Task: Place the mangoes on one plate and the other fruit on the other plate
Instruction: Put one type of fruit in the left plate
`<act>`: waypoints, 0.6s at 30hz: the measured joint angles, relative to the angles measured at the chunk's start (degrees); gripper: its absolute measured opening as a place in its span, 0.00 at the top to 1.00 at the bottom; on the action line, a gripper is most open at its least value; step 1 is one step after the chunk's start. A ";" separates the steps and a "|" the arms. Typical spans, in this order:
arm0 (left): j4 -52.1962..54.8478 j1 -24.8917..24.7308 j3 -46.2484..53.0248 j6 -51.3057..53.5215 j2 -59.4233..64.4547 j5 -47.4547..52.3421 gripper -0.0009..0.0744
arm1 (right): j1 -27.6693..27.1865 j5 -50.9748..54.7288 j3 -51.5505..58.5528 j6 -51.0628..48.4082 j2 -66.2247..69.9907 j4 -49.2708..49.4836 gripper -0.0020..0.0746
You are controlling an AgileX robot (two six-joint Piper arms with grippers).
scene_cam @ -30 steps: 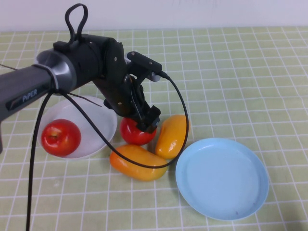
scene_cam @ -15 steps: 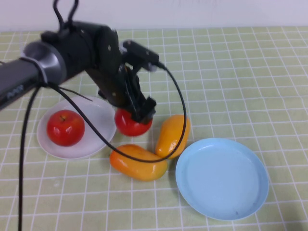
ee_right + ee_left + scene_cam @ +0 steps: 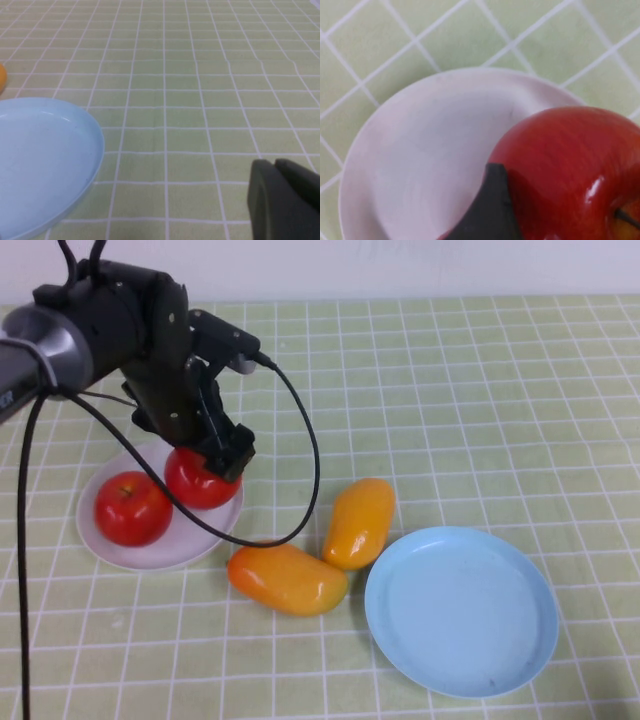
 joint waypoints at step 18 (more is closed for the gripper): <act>8.99 0.40 0.00 -11.38 -1.98 2.09 0.10 | 0.00 0.00 0.00 0.00 0.00 0.00 1.00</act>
